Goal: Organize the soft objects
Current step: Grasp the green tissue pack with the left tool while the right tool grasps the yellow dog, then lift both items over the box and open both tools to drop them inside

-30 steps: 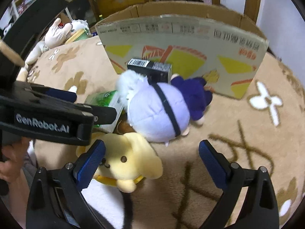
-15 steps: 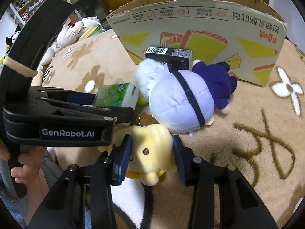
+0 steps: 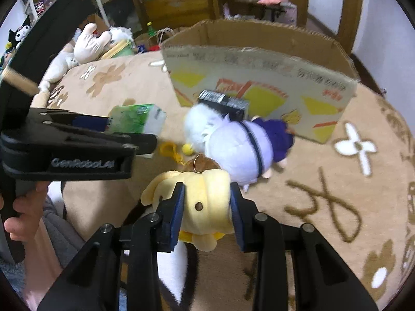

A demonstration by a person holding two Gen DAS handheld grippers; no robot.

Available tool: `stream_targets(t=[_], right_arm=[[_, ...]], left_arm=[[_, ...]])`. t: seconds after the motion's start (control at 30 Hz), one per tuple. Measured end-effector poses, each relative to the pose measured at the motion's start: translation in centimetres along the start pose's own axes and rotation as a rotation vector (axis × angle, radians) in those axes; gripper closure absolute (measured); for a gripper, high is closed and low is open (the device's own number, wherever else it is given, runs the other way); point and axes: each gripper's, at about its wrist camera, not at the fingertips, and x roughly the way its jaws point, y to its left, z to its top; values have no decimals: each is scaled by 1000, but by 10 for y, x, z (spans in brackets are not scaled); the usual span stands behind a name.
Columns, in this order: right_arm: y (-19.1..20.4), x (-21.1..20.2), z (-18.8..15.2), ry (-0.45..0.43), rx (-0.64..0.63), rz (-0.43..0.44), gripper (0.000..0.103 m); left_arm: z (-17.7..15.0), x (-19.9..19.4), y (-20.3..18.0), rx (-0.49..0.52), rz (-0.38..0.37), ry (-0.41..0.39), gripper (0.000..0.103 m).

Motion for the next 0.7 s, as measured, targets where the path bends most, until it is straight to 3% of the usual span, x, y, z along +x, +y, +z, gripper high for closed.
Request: stream_targets(t=[0.27, 0.43, 0.7], right_arm=[[-15, -35, -1, -86, 34, -84, 68], [-24, -60, 1, -183, 56, -140, 68], [-36, -98, 12, -329, 94, -205, 68]], left_arm=[[-15, -50, 0, 3, 34, -159, 28], [-15, -68, 21, -13, 27, -244, 28], [-17, -97, 18, 4, 53, -403, 28]])
